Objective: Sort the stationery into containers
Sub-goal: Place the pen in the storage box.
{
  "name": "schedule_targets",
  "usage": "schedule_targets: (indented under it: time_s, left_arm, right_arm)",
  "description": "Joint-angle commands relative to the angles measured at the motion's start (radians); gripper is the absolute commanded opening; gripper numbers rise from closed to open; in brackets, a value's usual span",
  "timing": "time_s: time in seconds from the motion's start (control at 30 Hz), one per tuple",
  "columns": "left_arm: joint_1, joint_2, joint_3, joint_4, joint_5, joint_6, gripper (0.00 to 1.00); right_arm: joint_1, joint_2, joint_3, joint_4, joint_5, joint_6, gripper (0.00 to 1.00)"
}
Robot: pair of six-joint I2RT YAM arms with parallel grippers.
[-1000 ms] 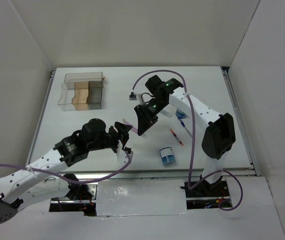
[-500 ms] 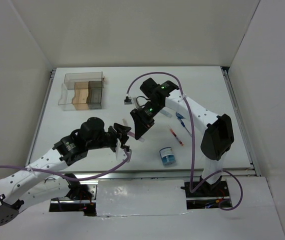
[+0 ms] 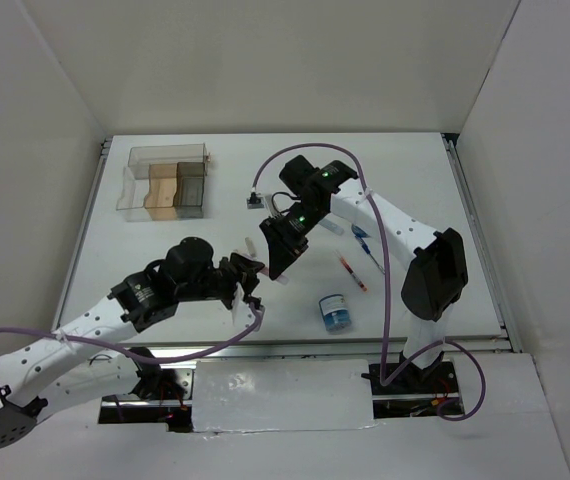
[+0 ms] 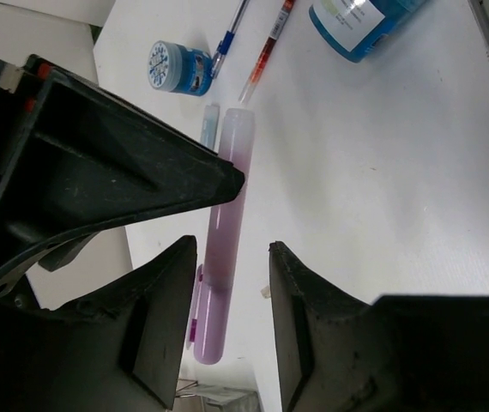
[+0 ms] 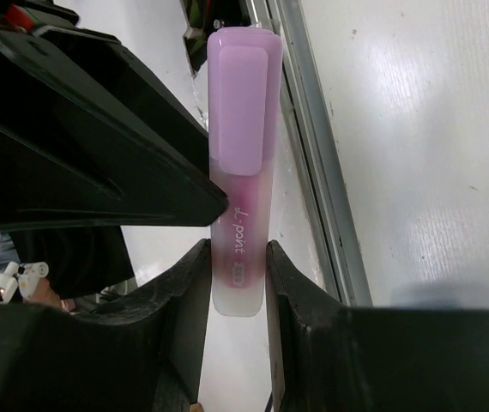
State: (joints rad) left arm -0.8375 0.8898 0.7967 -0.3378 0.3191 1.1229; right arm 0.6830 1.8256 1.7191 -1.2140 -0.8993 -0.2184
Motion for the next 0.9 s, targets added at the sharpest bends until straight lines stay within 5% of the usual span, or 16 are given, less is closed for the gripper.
schedule_targets:
  time_s: [0.0,0.27,0.4,0.43,0.47,0.57,0.67,0.87]
  left_arm:
    - [-0.020,0.027,0.035,0.006,-0.015,-0.011,0.50]
    - [-0.038,0.052,0.048,0.019,-0.060,-0.043,0.41]
    - [-0.040,0.060,0.061,0.020,-0.075,-0.067,0.22]
    - [-0.040,0.058,0.062,0.020,-0.078,-0.072,0.18]
    - [-0.040,0.057,0.064,0.020,-0.087,-0.083,0.10]
    - [-0.031,0.038,0.059,0.020,-0.106,-0.126,0.03]
    - [0.047,0.014,0.062,-0.010,-0.048,-0.169,0.00]
    - [0.400,0.050,0.096,-0.076,0.182,-0.078,0.00]
  right_arm:
    - [0.016,-0.011,0.048,-0.030,-0.035,-0.013,0.00]
    - [0.024,-0.009,0.042,-0.033,-0.026,-0.010,0.00]
    - [0.024,-0.008,0.039,-0.029,-0.020,-0.006,0.03]
    - [0.023,-0.009,0.039,-0.024,-0.016,0.008,0.10]
    - [0.021,-0.006,0.039,-0.021,-0.006,0.008,0.29]
    - [-0.008,-0.003,0.065,-0.028,0.010,0.024,0.55]
    - [-0.104,-0.014,0.105,-0.015,0.040,0.039,0.57]
    - [-0.381,-0.014,0.149,0.011,0.076,0.065,0.56]
